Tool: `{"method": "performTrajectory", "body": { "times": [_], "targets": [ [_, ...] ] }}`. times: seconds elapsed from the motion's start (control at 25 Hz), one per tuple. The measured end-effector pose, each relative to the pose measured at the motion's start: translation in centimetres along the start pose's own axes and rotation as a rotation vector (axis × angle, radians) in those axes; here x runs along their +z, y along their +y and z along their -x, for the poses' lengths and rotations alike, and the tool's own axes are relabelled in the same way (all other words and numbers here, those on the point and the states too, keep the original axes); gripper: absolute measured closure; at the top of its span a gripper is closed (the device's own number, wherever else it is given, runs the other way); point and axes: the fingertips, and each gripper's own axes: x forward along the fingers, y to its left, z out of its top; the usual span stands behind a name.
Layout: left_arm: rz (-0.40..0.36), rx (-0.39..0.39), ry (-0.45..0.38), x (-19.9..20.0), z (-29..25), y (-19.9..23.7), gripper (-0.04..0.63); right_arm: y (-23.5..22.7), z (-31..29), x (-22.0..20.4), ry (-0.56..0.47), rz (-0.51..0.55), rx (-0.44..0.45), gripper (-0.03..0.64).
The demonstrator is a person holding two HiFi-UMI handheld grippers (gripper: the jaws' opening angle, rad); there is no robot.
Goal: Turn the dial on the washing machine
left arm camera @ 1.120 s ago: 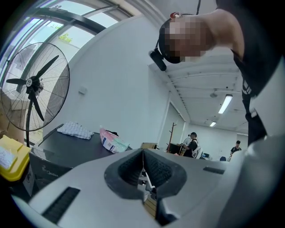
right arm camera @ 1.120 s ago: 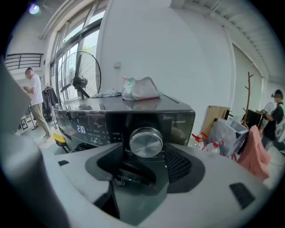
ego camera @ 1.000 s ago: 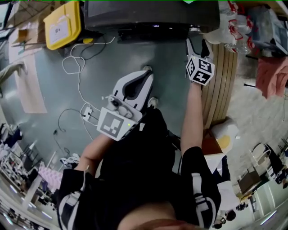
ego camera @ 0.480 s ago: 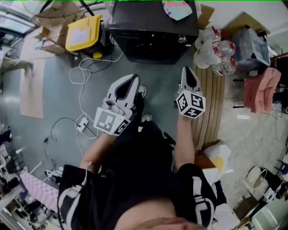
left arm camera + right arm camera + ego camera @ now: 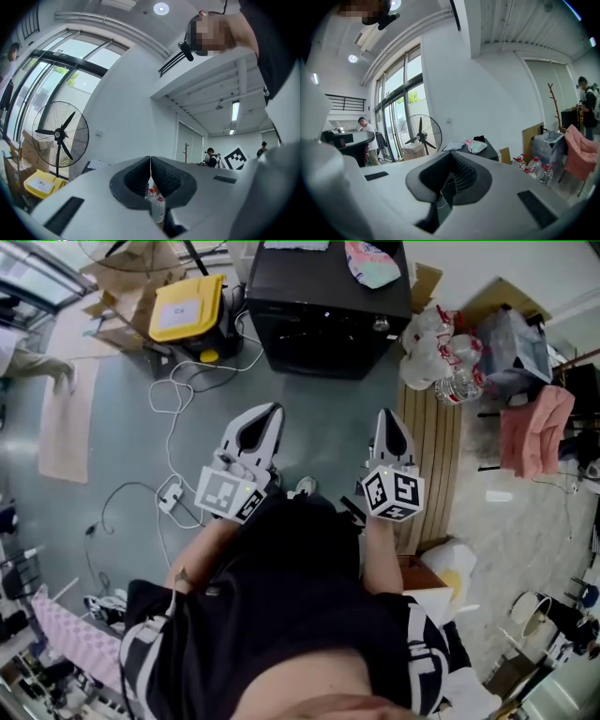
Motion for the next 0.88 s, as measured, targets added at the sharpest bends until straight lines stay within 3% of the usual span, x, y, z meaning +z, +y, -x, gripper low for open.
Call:
{"method": "performTrajectory", "body": {
  "times": [0.52, 0.88],
  "targets": [
    [0.001, -0.04, 0.003, 0.5, 3.2, 3.0, 0.572, 6.5, 1.9, -1.6, 0.021, 0.016, -0.015, 0.591],
    [0.011, -0.058, 0.002, 0.8, 3.9, 4.3, 0.572, 8.0, 1.2, -1.5, 0.015, 0.028, -0.032, 0.592]
  ]
}}
